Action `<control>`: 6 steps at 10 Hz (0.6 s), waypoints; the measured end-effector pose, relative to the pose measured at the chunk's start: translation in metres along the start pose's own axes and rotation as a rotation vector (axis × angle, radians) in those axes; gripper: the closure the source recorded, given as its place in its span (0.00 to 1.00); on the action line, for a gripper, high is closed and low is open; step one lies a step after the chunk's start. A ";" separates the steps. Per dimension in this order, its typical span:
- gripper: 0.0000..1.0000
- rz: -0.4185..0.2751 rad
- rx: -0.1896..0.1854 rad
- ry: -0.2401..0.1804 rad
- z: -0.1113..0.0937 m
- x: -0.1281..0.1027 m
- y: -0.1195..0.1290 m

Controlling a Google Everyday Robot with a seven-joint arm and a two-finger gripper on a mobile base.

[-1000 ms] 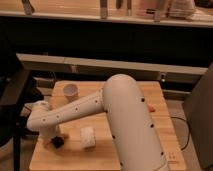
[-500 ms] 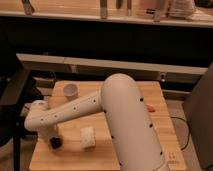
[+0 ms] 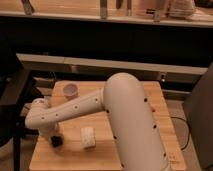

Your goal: Place the eraser on the white sponge

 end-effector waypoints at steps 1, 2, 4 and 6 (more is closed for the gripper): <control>1.00 0.001 -0.001 -0.001 -0.001 0.000 0.003; 1.00 -0.001 0.000 -0.001 -0.002 0.000 0.003; 1.00 0.002 0.001 0.002 -0.005 0.001 0.004; 1.00 0.018 0.003 0.010 -0.017 0.002 0.018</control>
